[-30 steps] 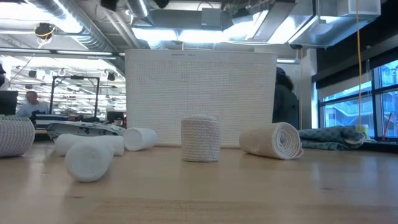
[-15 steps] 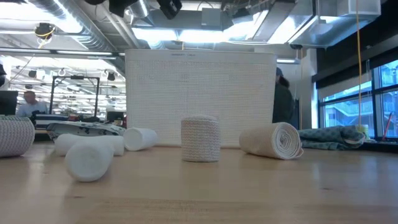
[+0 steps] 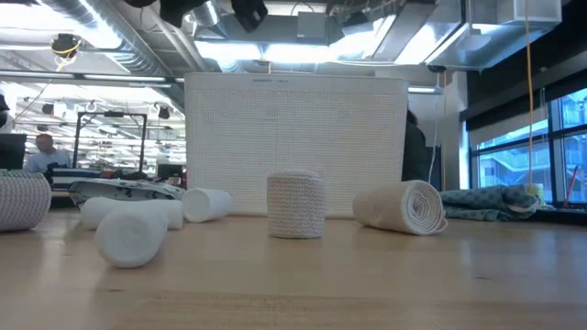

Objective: Pick & place medical supplies in basket/bin

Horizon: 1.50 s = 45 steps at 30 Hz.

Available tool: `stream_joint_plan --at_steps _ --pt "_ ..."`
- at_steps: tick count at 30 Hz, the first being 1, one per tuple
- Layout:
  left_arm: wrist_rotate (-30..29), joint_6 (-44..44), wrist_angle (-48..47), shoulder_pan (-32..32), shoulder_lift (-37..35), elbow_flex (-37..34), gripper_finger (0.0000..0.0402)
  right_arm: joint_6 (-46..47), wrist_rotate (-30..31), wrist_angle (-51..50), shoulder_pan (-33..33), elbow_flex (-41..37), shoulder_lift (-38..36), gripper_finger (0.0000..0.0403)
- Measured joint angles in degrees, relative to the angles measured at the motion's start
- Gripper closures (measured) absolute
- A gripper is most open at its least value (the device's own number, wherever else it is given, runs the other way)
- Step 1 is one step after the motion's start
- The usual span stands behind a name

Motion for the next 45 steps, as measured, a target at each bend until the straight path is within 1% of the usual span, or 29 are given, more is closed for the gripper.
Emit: stream_joint_plan --at_steps 2,6,9,11,13,16,21,24,30,37,45 --pt "1.41 -0.13 -0.07 -0.04 0.0 0.0 0.0078 0.22 -0.31 -0.84 0.0 -0.02 0.46 0.0236" --pt "1.61 0.4 -1.7 -0.09 0.0 0.0 0.008 1.54 -3.52 -0.75 -0.02 -0.09 2.24 0.0236" --pt "1.54 0.38 -3.89 -0.09 -0.02 0.0 0.0081 1.72 -6.18 0.33 -0.02 -0.07 3.56 0.0236" --pt "0.21 0.08 -5.45 -0.09 -0.07 0.04 0.0081 1.92 -7.47 0.62 -0.02 -0.07 4.46 0.0236" --pt "-0.83 -0.13 -6.66 -0.07 -0.02 0.02 0.0081 3.38 -7.56 0.32 -0.02 -0.05 5.2 0.0236" --pt "-0.86 -0.26 -7.88 -0.1 -0.04 0.03 0.0081 5.42 -7.68 -0.34 -0.04 -0.07 6.34 0.0236" --pt "-0.86 -0.55 -9.33 -0.55 -0.04 0.02 0.0081 7.47 -9.99 -0.53 -0.31 -0.07 8.01 0.0236" --pt "-1.06 -0.41 -10.35 -1.31 -0.04 0.02 0.0081 7.7 -10.18 -0.33 -0.41 -0.07 8.97 0.0236" --pt "-3.37 1.28 -13.61 -3.13 -0.04 0.02 0.0081 7.67 -10.64 0.48 -0.42 -0.07 10.28 0.0236" --pt "-3.81 0.3 -13.98 -3.51 -0.04 0.02 0.0082 7.91 -10.79 0.82 -1.09 -0.07 10.44 0.0236" --pt "-4.45 0.11 -13.95 -4.6 -0.02 0.0 0.0101 8.66 -13.48 1.05 -1.36 -0.07 10.44 0.0236"
